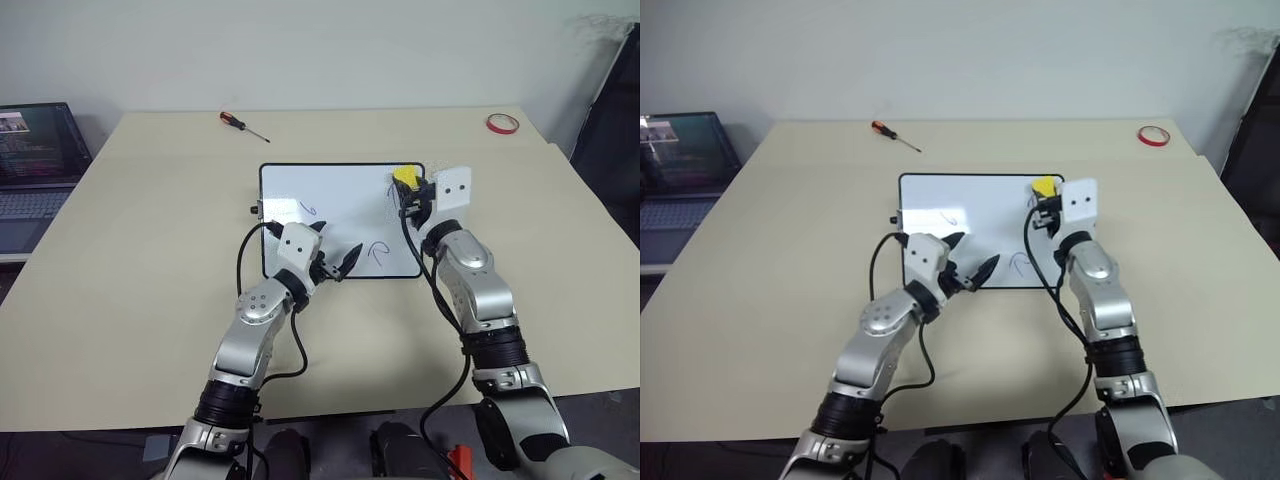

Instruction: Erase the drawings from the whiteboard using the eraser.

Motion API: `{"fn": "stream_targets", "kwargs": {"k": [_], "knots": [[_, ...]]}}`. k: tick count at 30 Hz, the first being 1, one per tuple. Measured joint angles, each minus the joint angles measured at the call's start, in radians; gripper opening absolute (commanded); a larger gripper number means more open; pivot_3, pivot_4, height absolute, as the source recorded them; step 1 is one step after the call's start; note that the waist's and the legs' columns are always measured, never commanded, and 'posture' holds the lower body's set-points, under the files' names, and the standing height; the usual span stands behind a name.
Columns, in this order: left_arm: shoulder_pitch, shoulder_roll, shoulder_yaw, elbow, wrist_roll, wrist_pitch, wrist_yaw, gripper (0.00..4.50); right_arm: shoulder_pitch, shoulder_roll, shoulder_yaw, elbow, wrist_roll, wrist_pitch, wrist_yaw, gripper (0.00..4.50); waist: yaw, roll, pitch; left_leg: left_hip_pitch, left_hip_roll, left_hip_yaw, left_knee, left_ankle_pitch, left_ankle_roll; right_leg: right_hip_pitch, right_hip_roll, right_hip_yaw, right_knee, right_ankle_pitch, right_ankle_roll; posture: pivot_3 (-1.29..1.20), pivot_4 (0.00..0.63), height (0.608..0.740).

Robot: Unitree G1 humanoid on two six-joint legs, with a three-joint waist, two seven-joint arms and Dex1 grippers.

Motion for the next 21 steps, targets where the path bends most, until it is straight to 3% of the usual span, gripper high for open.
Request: {"fn": "stream_targets", "kwargs": {"k": [7,15,21], "knots": [[0.000,-0.001,-0.001,0.000,0.001,0.001,0.001,4.50,0.005,-0.018,0.025,-0.026,-0.016,0.059,0.013,0.96,-0.001,0.000,0.000,0.000,0.000,0.000,0.000,0.000,0.000,0.000,0.000,0.000,0.000,0.000,0.000,0.00,0.150,0.740],[0.013,0.000,0.001,-0.002,0.002,0.003,0.012,4.50,0.178,-0.033,0.044,-0.217,-0.017,0.164,0.044,0.96,0.001,0.000,0.000,0.000,0.000,-0.001,0.001,0.000,0.000,0.001,0.000,0.000,0.001,0.000,0.000,0.00,0.150,0.740],[0.013,0.000,0.001,-0.002,0.002,0.003,0.018,4.50,0.151,-0.044,0.044,-0.211,-0.017,0.191,0.047,0.96,-0.001,0.000,0.000,0.002,0.000,-0.001,0.001,0.000,0.000,0.002,0.000,0.000,0.001,0.000,0.000,0.00,0.150,0.740]]}}
